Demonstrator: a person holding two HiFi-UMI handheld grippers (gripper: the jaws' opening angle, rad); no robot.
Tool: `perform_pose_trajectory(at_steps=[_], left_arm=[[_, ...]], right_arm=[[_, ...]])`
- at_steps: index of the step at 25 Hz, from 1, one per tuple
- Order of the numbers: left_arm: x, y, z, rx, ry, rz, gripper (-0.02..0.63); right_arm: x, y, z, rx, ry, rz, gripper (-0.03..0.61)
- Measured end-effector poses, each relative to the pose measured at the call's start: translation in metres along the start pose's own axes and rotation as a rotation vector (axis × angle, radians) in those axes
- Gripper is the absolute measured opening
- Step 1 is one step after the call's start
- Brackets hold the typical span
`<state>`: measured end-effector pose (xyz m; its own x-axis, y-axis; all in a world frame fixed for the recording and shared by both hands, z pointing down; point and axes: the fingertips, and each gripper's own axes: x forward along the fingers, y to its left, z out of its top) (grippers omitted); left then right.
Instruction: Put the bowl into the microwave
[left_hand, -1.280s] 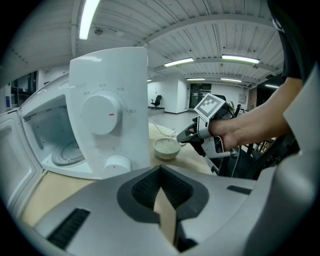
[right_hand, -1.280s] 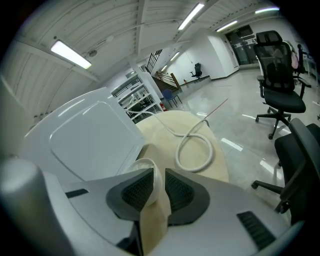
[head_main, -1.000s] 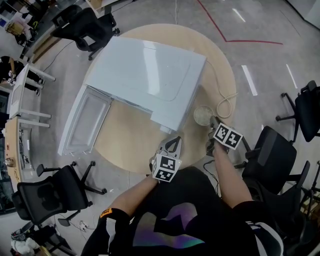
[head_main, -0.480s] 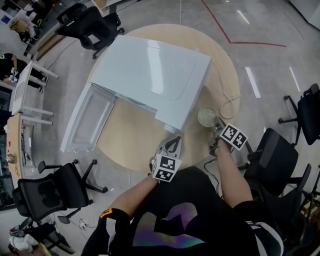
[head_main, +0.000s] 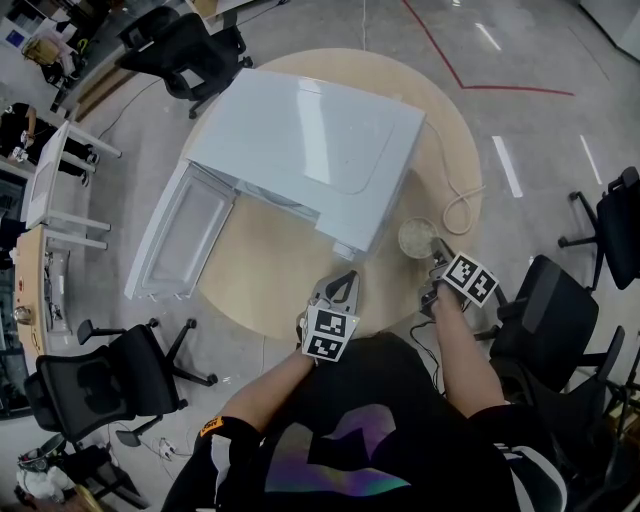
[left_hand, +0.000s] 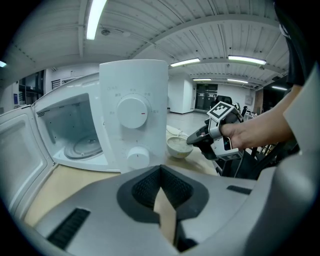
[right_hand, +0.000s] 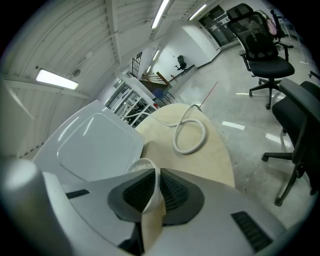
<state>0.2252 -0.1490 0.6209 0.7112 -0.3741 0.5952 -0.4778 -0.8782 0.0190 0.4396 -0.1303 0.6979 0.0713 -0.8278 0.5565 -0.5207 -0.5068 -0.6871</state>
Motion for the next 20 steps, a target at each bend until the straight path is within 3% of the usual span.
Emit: perform_pose_trajectory(at_steps=[9, 20], left_arm=[[-0.014, 0.018, -0.010, -0.031, -0.011, 0.011, 0.046], [-0.043, 0.055, -0.023, -0.046, -0.038, -0.004, 0.046]], right_arm=[[-0.039, 0.018, -0.028, 0.013, -0.004, 0.023, 0.044], [-0.082, 0.068, -0.090, 0.007, 0.023, 0.047, 0.044]])
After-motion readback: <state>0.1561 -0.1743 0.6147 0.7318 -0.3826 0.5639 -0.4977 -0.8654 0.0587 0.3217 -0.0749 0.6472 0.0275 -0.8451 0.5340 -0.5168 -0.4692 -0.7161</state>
